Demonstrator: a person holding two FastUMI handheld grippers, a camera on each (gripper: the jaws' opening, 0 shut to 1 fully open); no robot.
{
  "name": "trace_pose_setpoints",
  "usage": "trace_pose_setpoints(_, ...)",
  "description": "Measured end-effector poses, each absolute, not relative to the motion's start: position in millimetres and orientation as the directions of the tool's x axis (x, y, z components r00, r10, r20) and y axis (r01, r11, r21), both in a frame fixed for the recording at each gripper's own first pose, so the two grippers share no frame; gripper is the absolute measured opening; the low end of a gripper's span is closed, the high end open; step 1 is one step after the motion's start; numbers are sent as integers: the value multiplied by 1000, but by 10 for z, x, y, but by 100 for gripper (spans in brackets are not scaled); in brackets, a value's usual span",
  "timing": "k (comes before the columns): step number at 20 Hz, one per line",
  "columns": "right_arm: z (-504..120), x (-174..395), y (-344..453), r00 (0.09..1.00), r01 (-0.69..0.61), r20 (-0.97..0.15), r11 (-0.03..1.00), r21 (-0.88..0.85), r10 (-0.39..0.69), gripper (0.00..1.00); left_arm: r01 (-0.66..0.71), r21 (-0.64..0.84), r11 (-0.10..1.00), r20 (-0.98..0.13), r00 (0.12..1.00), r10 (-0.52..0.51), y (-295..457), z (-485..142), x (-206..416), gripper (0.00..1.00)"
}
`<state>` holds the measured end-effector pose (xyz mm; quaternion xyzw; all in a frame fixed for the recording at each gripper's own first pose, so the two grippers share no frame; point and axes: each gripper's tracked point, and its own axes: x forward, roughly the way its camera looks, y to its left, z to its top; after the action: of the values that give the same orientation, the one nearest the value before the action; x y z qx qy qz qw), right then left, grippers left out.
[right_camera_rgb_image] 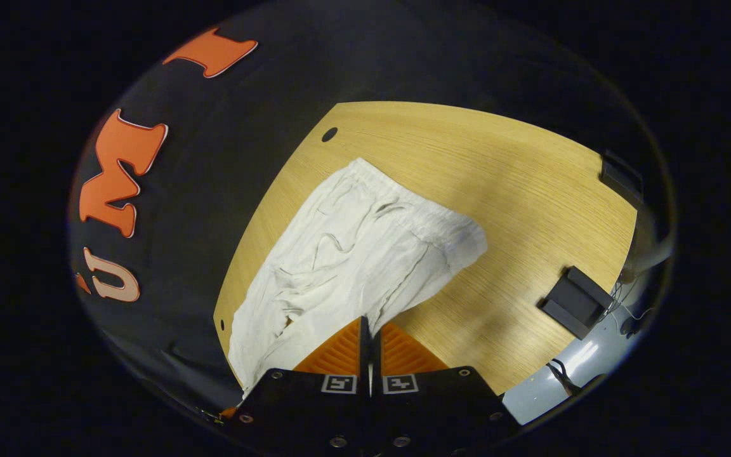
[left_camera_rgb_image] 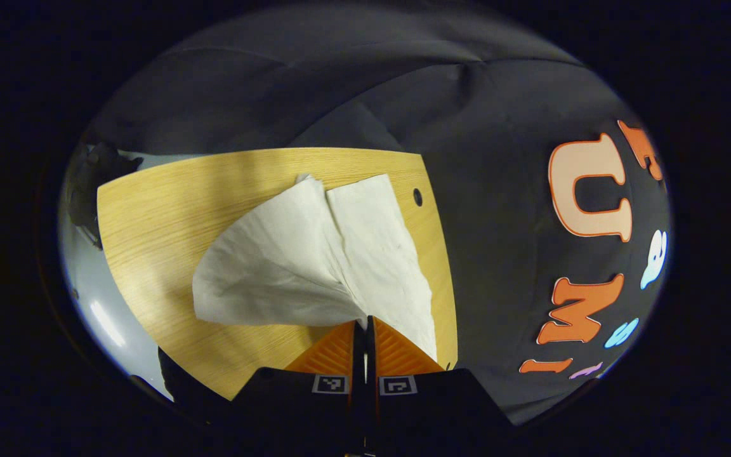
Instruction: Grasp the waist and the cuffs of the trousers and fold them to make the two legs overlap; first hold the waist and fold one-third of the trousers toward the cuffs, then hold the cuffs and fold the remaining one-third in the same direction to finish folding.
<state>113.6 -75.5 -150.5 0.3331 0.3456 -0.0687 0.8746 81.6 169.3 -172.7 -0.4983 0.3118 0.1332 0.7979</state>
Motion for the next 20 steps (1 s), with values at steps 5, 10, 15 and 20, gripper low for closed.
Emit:
trace_pose_setpoints(5,-990,1594,-560,789,279,-604,810,516,113,1,-467,-713,524,-611,779,-138,1726,-1489,1403,4)
trace_pose_setpoints(10,-735,2215,-447,792,252,-604,853,457,90,0,-401,-679,615,-609,775,-167,1657,-1330,2161,4)
trace_pose_setpoints(15,-732,2991,-402,770,255,-627,846,468,115,0,-386,-631,673,-634,757,-160,1581,-1421,3007,4)
trace_pose_setpoints(20,-1095,3675,-262,714,279,-689,851,445,126,0,-446,-567,692,-705,698,-128,1599,-1918,3526,4)
